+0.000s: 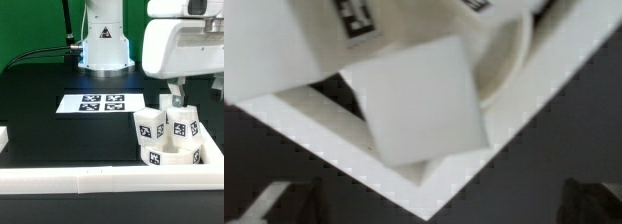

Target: Assemble stool

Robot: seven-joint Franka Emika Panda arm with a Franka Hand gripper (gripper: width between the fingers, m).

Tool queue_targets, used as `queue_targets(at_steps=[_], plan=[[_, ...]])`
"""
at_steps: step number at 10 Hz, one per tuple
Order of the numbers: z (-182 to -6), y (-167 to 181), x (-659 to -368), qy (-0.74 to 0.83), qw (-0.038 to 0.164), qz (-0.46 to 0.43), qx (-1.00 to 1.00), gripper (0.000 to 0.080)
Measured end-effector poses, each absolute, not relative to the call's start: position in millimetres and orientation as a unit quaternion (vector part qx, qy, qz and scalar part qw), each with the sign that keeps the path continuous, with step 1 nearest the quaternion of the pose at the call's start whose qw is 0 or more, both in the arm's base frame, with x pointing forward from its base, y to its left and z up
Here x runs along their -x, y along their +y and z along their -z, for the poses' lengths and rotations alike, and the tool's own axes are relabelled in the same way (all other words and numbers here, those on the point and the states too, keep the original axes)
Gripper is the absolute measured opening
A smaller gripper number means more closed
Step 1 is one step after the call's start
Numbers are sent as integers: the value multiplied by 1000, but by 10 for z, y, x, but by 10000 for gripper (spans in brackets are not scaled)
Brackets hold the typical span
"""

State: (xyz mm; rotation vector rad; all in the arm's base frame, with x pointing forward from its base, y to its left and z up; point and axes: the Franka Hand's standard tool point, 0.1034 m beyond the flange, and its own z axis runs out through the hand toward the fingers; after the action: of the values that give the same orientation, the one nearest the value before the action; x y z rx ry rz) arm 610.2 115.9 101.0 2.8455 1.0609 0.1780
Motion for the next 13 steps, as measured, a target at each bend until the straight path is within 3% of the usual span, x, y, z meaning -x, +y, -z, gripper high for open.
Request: queue_targets(at_steps=[6,8,9,13], plan=[[-835,1040,-6130,374,61,-50,-924,649],[-820,1053,-6135,367,62,-51,-927,384],[-822,1068,-6141,368,64,-54,-926,339],[-821,1049,-6144,318,62,-57,-944,339]])
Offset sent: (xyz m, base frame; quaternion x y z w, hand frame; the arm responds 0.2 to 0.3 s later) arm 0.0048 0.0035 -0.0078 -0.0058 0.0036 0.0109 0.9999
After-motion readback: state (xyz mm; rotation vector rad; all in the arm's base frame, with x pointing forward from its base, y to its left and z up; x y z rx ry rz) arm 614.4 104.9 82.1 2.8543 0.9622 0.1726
